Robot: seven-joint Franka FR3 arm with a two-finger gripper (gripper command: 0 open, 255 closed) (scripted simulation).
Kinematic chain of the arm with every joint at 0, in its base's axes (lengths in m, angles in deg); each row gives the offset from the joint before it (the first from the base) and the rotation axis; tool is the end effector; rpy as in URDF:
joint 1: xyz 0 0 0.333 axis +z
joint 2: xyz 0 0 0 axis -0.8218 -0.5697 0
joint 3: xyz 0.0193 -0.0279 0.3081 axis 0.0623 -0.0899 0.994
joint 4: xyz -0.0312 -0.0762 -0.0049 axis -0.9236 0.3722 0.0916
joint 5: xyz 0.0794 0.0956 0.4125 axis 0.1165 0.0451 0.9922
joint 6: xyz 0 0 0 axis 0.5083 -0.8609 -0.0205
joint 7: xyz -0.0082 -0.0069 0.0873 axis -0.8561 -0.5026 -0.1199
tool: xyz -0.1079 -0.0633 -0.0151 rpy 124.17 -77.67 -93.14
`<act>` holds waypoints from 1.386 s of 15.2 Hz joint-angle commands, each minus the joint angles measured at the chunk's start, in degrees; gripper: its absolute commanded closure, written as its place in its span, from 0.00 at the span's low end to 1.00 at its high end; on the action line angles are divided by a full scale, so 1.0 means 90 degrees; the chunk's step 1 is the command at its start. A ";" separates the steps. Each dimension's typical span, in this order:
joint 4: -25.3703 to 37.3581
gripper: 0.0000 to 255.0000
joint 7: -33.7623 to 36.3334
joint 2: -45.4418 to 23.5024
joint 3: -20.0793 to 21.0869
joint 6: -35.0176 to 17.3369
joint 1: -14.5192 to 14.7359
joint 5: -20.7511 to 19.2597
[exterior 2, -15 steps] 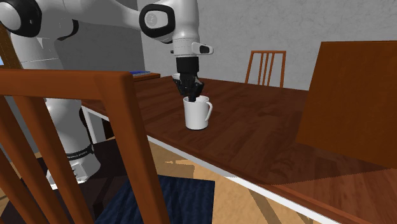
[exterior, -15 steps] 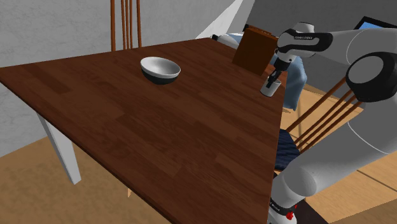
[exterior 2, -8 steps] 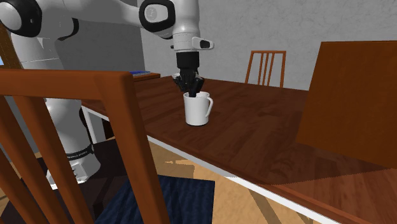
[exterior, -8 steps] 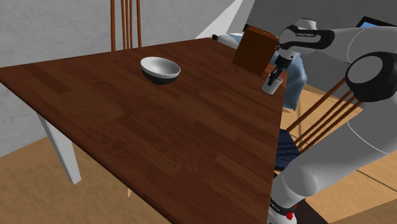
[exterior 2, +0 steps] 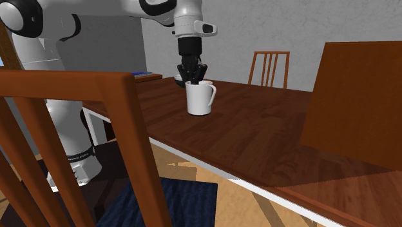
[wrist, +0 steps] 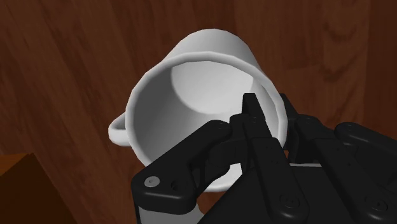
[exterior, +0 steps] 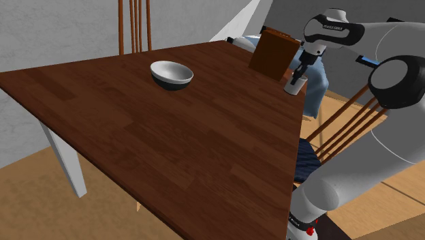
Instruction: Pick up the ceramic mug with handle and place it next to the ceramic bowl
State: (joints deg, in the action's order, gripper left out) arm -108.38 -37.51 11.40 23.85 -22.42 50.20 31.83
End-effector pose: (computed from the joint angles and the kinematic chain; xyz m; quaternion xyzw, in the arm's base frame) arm 0.4448 -0.3759 0.5662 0.9961 0.0808 0.0000 0.0353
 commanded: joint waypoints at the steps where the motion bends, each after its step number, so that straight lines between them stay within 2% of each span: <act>1: 0.0158 1.00 -0.0008 0.0003 0.0005 0.0163 0.0003 0.0001; 21: 0.2706 1.00 -0.0411 -0.0786 -0.0165 0.2033 -0.0129 0.0451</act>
State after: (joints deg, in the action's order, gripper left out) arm -85.30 -40.99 4.89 22.48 -4.96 49.18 35.56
